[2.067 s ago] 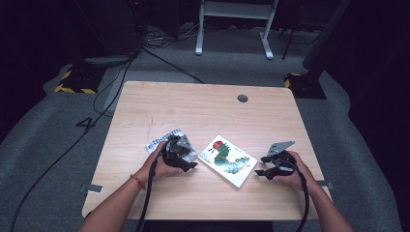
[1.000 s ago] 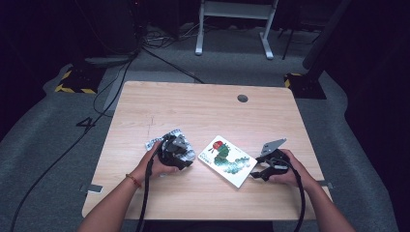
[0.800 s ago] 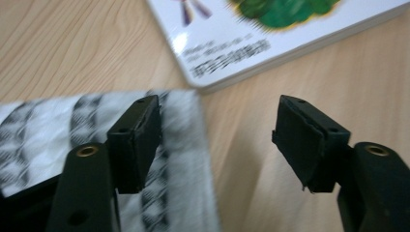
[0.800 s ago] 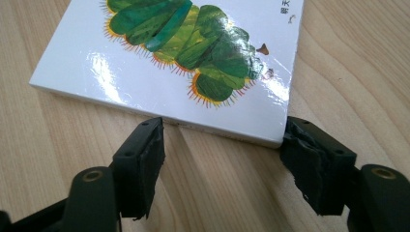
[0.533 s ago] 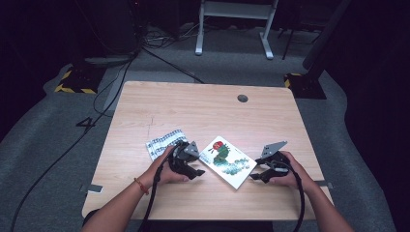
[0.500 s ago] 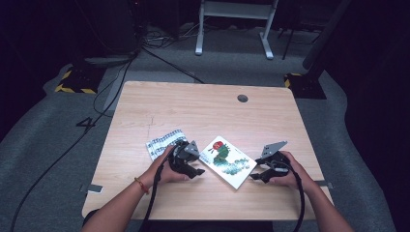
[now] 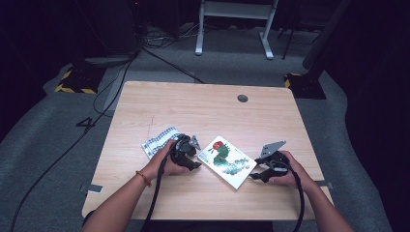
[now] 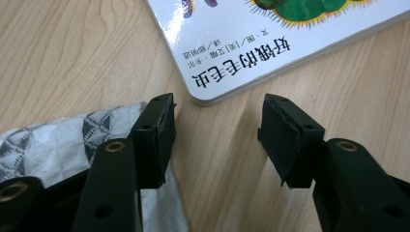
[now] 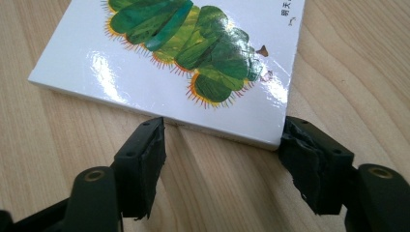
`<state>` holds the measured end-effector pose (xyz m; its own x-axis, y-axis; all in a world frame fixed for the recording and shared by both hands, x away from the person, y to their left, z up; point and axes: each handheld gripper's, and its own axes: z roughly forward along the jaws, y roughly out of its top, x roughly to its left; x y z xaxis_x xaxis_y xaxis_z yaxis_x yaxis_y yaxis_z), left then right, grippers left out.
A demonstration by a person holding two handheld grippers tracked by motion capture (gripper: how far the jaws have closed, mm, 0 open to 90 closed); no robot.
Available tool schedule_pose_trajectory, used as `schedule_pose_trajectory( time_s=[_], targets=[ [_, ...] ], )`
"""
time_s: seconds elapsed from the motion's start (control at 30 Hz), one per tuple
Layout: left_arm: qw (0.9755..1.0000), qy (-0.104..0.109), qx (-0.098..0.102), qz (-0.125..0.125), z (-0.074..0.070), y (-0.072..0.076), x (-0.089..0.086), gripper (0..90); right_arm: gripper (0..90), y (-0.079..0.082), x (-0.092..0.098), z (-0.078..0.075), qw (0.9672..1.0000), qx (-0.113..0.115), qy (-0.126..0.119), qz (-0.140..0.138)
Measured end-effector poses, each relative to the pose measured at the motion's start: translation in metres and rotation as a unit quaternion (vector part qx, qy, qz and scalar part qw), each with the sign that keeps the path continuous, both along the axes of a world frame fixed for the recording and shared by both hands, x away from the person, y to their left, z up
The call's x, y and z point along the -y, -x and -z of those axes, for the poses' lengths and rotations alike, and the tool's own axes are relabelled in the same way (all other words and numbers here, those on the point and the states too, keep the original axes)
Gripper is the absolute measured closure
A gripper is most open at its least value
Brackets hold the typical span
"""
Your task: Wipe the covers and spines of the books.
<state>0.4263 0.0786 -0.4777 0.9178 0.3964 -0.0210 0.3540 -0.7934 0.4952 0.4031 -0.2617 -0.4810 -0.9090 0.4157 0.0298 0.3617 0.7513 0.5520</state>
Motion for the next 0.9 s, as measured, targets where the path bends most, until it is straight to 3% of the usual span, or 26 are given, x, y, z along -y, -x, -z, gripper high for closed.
schedule_pose_trajectory(
  time_s=[0.2, 0.37, 0.63, 0.73, 0.9],
  targets=[
    [0.9987, -0.039, -0.016, 0.027, -0.006, -0.013, 0.012, 53.0, 34.4, 0.0, -0.001, 0.0, 1.0, 0.002, 0.006, -0.002],
    [0.9971, -0.065, -0.024, 0.032, -0.009, -0.013, 0.02, 55.1, 38.4, -0.001, 0.001, -0.001, 0.9999, 0.001, 0.01, 0.0],
    [0.9967, -0.066, -0.031, 0.035, -0.01, -0.012, 0.019, 57.2, 39.9, -0.001, 0.006, -0.001, 1.0, 0.0, 0.003, 0.008],
    [0.9964, -0.067, -0.043, 0.029, -0.011, -0.015, 0.019, 57.2, 39.9, 0.0, 0.005, -0.001, 0.9999, 0.002, 0.006, 0.008],
    [0.9951, -0.087, -0.031, 0.037, -0.012, -0.012, 0.025, 56.8, 39.6, -0.001, 0.004, -0.001, 1.0, 0.002, 0.008, 0.005]
  ],
)
